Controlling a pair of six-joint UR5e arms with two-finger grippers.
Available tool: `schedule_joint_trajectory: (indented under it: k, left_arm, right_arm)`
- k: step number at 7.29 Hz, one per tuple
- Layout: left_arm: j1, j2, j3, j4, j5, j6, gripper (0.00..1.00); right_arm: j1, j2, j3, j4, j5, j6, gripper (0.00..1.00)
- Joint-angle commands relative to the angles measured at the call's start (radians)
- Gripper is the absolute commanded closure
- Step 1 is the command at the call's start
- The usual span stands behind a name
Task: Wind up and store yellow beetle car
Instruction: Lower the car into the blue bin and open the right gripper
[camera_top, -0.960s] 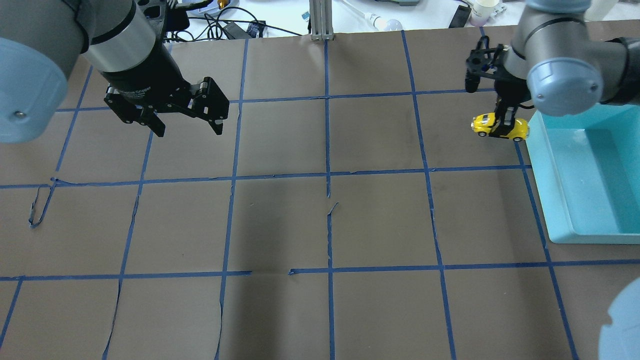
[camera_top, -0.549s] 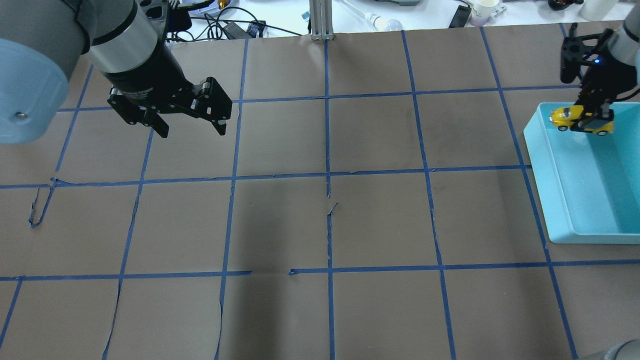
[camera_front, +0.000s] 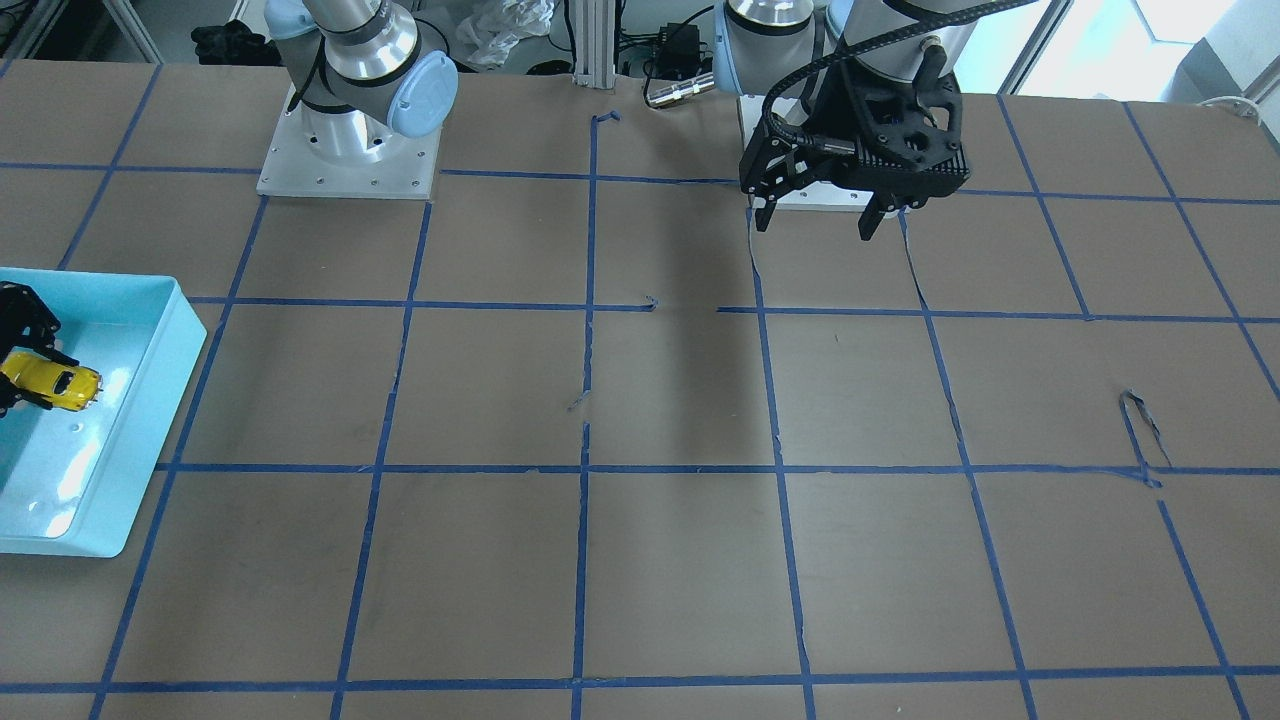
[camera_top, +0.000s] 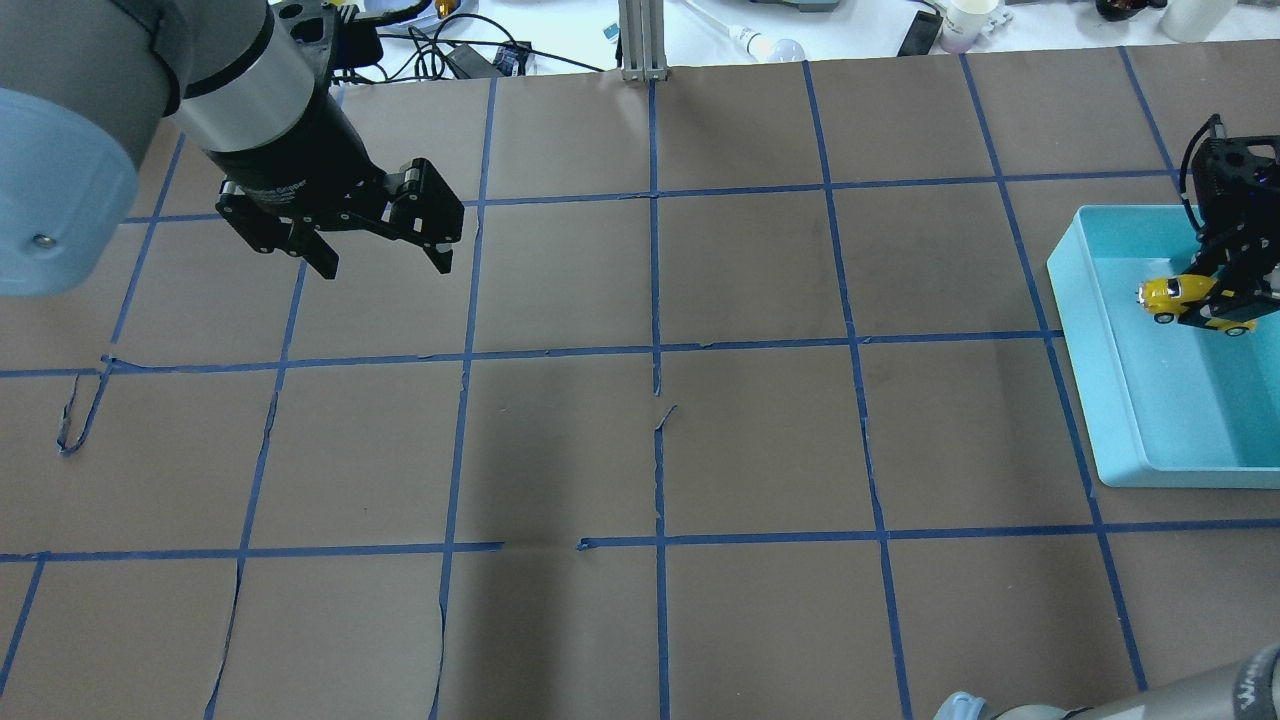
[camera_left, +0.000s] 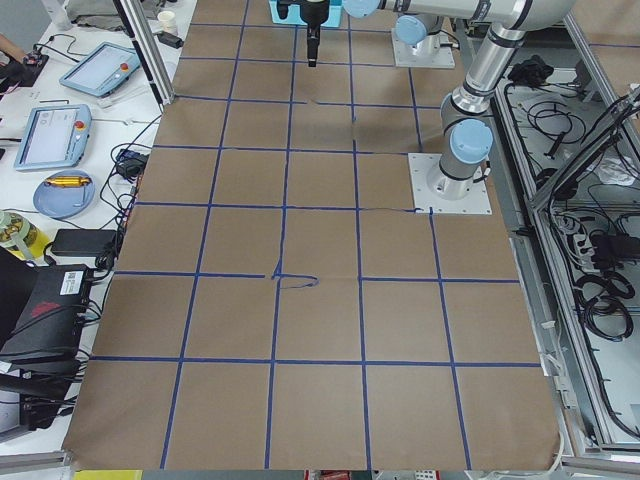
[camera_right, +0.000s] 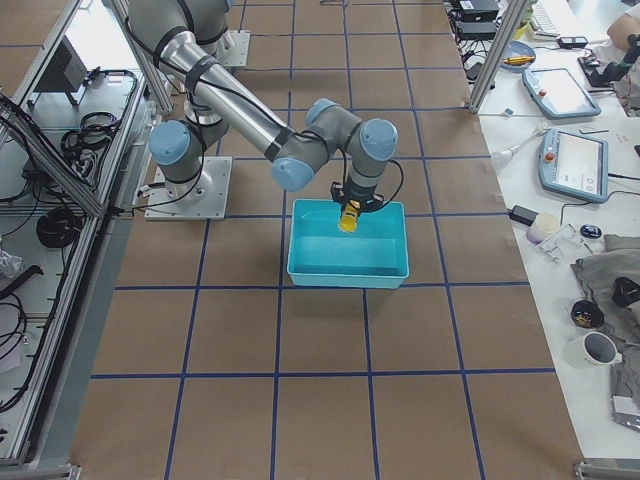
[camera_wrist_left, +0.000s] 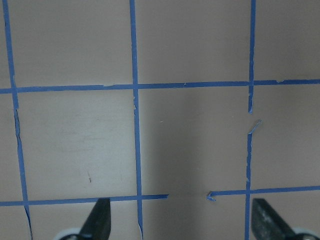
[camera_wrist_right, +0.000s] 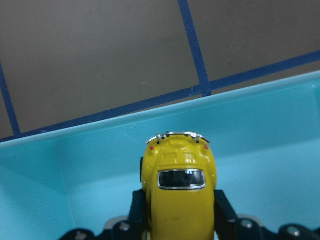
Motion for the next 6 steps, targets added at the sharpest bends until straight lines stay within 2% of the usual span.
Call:
schedule_joint_trajectory:
  k: [1, 2, 3, 4, 6]
  left_arm:
    - [0.001, 0.0, -0.002, 0.001, 0.001, 0.0, 0.0]
    - [0.004, 0.0, -0.001, 0.001, 0.001, 0.0, 0.0]
    - [0.004, 0.001, -0.001, 0.001, 0.0, 0.0, 0.0]
    - [0.006, 0.0, 0.001, 0.001, 0.0, 0.0, 0.0]
    - [0.006, 0.0, 0.001, 0.001, 0.0, 0.0, 0.0]
  right_arm:
    - [-0.026, 0.067, 0.015, -0.078, -0.002, -0.052, 1.0]
    - [-0.026, 0.078, 0.017, -0.116, -0.01, -0.061, 1.0]
    - [-0.026, 0.104, 0.014, -0.124, -0.011, -0.099, 0.95]
    - [-0.026, 0.107, 0.014, -0.126, 0.008, -0.089, 0.01]
    - [-0.026, 0.089, 0.005, -0.126, 0.004, 0.007, 0.0]
